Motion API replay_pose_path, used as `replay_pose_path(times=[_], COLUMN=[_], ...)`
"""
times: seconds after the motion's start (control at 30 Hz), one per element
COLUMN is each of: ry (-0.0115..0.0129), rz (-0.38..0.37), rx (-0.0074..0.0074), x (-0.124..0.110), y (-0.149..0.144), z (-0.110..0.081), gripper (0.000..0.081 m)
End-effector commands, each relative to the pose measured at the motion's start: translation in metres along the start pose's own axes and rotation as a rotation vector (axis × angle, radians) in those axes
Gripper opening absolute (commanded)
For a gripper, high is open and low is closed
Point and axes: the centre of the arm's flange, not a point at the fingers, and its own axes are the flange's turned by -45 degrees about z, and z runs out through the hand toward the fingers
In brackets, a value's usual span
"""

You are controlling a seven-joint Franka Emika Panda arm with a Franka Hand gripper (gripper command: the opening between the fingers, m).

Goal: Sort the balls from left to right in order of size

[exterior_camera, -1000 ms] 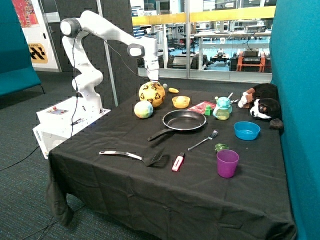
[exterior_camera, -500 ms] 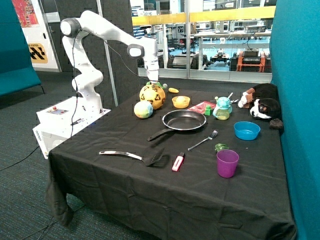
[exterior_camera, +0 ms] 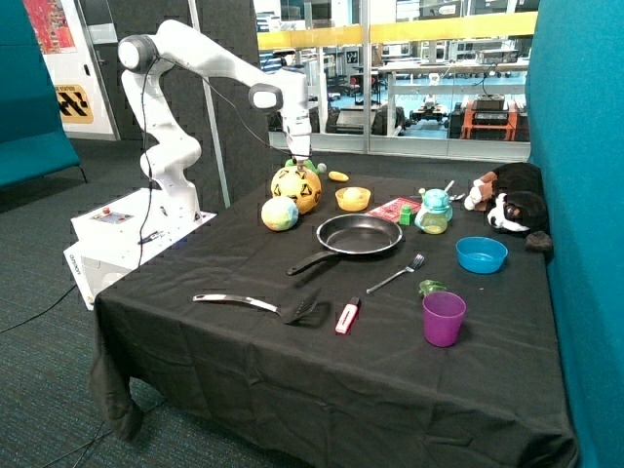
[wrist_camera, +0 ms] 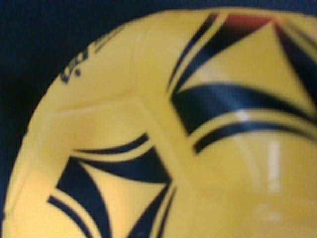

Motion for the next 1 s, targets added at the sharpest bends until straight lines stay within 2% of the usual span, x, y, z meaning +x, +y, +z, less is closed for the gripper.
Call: replay_pose_path(times=[0.0,0.13,0.33,0.4,0.53,0.6,0.7,0.9,0.97], ry=[-0.003,-0.003,-0.003,-0.003,-0.003,-0.003,-0.003,-0.003,-0.003], rz=[0.008,0.018,0.025,0.024,0.028,0.038,0.032,0.028,0.044], rx=[0.0021,0.0021,0.0021,0.0021,0.0021,0.0021,0.0021,0.0021,0.0021], x=[0.006,0.008,0.013,0.015,0.021,0.027,0.036,0.046,0.05], y=[0.011,0.016,0.02,0.022,0.025,0.026,0.026,0.025,0.026], z=[-0.017,-0.021,-0.023,-0.024,-0.027,-0.028,-0.03,-0.032,-0.033], gripper=[0.0743,0.0798,0.0808,0.0729,0.0705,0.0662,0.0692,0.0696,0.0644])
